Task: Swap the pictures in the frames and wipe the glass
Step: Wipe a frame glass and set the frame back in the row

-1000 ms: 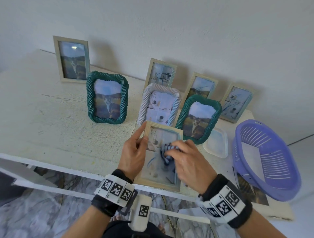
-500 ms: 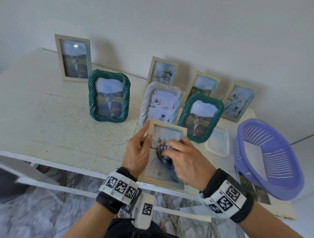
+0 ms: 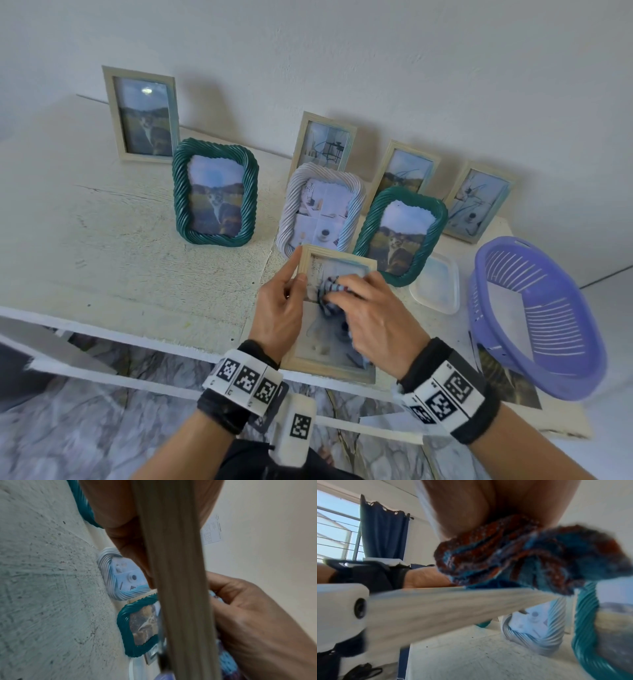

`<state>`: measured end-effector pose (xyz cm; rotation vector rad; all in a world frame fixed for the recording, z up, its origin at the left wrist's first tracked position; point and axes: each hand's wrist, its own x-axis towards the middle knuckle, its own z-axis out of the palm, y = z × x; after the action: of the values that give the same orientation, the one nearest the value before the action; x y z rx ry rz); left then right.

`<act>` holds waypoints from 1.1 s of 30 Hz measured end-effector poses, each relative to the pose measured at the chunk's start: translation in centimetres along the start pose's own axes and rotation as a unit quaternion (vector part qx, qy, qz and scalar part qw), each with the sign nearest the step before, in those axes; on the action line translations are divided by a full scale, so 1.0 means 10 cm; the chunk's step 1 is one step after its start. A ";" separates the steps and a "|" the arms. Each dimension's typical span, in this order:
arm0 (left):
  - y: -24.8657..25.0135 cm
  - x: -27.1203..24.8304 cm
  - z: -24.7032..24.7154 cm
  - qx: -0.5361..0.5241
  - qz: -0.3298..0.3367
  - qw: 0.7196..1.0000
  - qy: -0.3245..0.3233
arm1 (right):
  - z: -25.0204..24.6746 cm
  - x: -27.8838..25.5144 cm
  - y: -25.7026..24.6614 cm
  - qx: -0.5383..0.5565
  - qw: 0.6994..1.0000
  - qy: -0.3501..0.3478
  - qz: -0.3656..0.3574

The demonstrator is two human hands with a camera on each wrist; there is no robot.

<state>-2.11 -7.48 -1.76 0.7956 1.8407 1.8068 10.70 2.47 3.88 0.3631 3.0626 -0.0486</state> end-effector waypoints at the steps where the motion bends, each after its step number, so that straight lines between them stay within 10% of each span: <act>1: 0.02 0.02 0.00 -0.008 0.001 1.000 0.000 | 0.01 0.03 -0.03 -0.010 1.000 -0.001 0.008; 8: -0.01 0.05 -0.04 -0.010 -0.009 1.000 -0.006 | -0.04 -0.18 -0.28 0.048 0.994 -0.024 -0.099; 14: -0.02 0.02 -0.01 -0.032 -0.005 0.999 -0.001 | -0.06 0.03 -0.08 -0.007 1.000 -0.014 0.001; 22: -0.05 0.02 -0.10 -0.009 0.005 1.000 0.001 | -0.16 -0.21 -0.29 0.058 0.989 0.039 -0.131; 33: -0.05 -0.02 -0.02 -0.050 0.030 0.998 -0.030 | -0.18 0.10 -0.03 0.078 0.995 0.046 0.031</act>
<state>-2.16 -7.70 -2.30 0.8668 1.6916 1.8737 9.57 2.52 5.59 0.4816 3.1450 -0.2758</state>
